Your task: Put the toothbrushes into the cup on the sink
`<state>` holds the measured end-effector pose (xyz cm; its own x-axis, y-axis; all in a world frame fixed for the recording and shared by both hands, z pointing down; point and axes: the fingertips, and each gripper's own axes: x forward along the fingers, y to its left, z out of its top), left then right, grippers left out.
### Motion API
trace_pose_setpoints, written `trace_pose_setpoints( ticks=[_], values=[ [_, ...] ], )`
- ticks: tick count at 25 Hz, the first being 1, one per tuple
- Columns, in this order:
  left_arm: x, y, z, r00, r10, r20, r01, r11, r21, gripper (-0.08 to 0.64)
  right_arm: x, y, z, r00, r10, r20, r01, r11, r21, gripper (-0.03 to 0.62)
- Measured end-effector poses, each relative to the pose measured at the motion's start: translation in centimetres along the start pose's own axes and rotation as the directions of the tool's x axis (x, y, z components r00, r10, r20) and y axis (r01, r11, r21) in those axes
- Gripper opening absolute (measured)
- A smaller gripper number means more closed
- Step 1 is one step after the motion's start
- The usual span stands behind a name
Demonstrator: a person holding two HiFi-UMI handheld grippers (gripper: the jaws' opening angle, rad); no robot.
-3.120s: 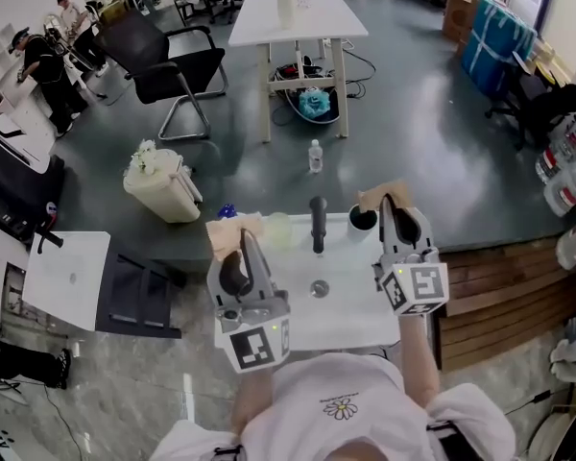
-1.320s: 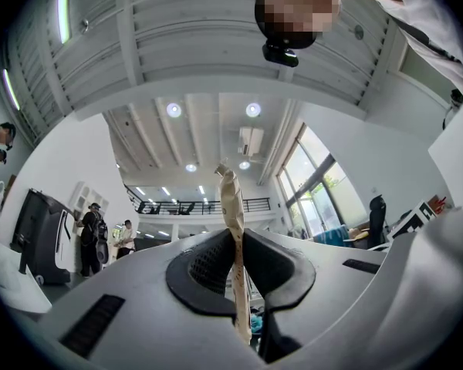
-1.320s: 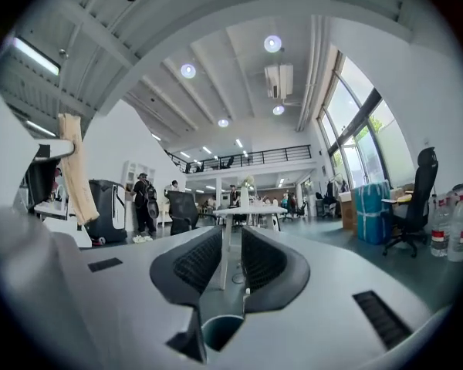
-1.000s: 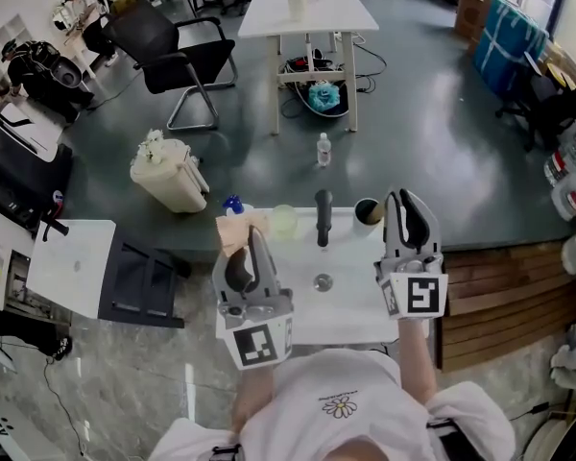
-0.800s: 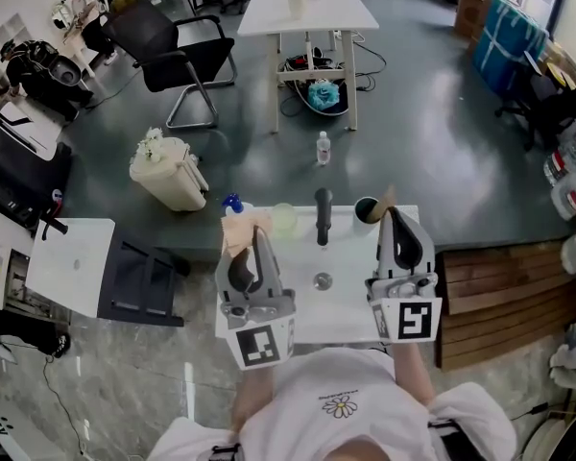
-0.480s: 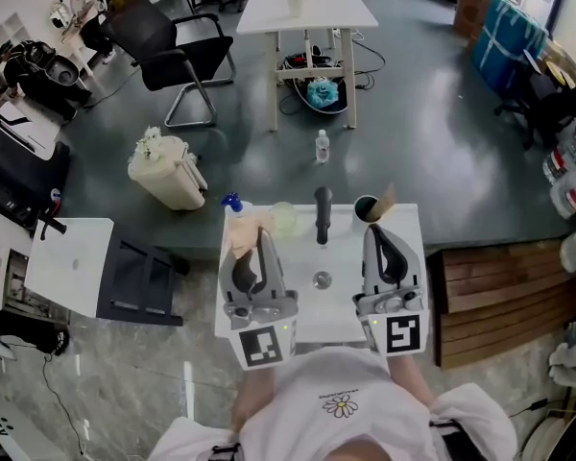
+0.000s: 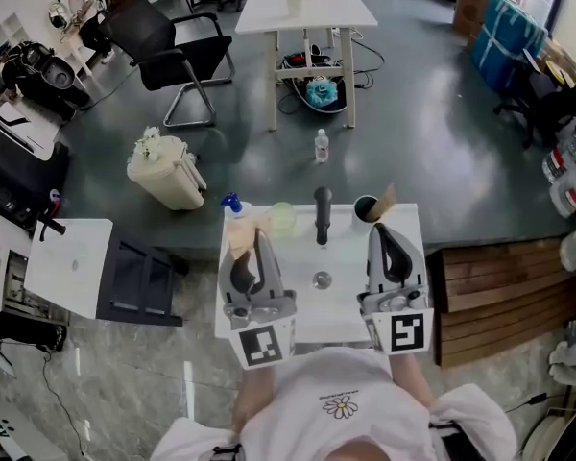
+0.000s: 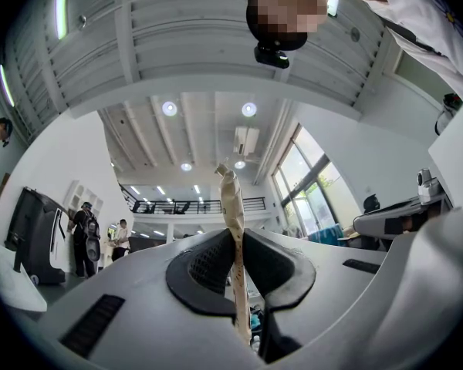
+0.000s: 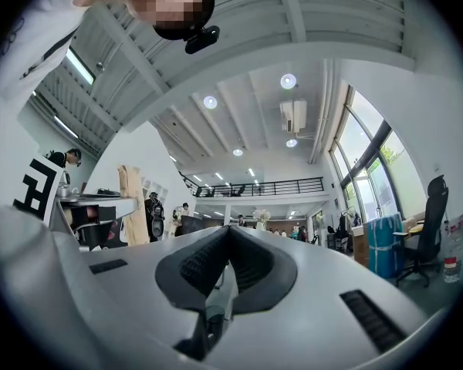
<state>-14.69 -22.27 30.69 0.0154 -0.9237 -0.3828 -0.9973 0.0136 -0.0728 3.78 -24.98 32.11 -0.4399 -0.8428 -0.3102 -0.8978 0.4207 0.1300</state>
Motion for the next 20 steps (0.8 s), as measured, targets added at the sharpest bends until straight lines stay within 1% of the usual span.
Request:
trace_pose_setpoints(
  ticks=[3, 6, 8, 10, 11, 13, 15, 18, 20],
  values=[
    [0.0, -0.1, -1.1, 1.0, 0.003, -0.018, -0.003, 1.0, -0.021, 0.043, -0.2, -0.1, -0.4, 1.0, -0.002, -0.014, 0.002, 1.0, 0.008, 0.012],
    [0.2, -0.3, -2.3, 0.999, -0.014, -0.05, 0.012, 0.999, -0.04, 0.043, -0.3, -0.2, -0.6, 1.0, -0.003, -0.024, 0.003, 1.0, 0.005, 0.012],
    [1.0, 0.2, -2.7, 0.998, -0.023, -0.05, 0.022, 0.999, -0.025, 0.043, -0.3, -0.3, -0.9, 1.0, -0.003, -0.029, 0.003, 1.0, 0.001, 0.012],
    [2.5, 1.0, -3.3, 0.998, -0.029, -0.046, 0.03, 1.0, 0.006, 0.043, -0.4, -0.5, -1.2, 0.999, -0.008, -0.039, 0.008, 1.0, 0.003, 0.012],
    [3.3, 1.5, -3.8, 0.998, -0.031, -0.055, 0.032, 0.999, 0.004, 0.043, -0.4, -0.5, -1.3, 0.999, -0.01, -0.046, 0.01, 1.0, 0.005, 0.012],
    [5.0, 2.4, -5.8, 0.994, -0.031, -0.101, 0.025, 0.998, -0.052, 0.043, -0.5, -0.6, -1.6, 0.998, -0.009, -0.059, 0.01, 1.0, 0.013, 0.012],
    [6.3, 3.2, -8.4, 0.986, -0.035, -0.163, 0.017, 0.994, -0.111, 0.043, -0.6, -0.5, -1.9, 0.998, -0.003, -0.068, 0.005, 1.0, 0.031, 0.012],
    [7.9, 3.5, -12.3, 0.971, -0.055, -0.235, 0.019, 0.988, -0.154, 0.043, -0.8, -0.4, -2.3, 0.997, 0.005, -0.082, -0.001, 0.999, 0.051, 0.012],
    [8.4, 3.7, -14.5, 0.961, -0.061, -0.271, 0.015, 0.985, -0.169, 0.044, -1.1, -0.4, -2.4, 0.996, 0.005, -0.088, -0.001, 0.999, 0.049, 0.012]
  ],
)
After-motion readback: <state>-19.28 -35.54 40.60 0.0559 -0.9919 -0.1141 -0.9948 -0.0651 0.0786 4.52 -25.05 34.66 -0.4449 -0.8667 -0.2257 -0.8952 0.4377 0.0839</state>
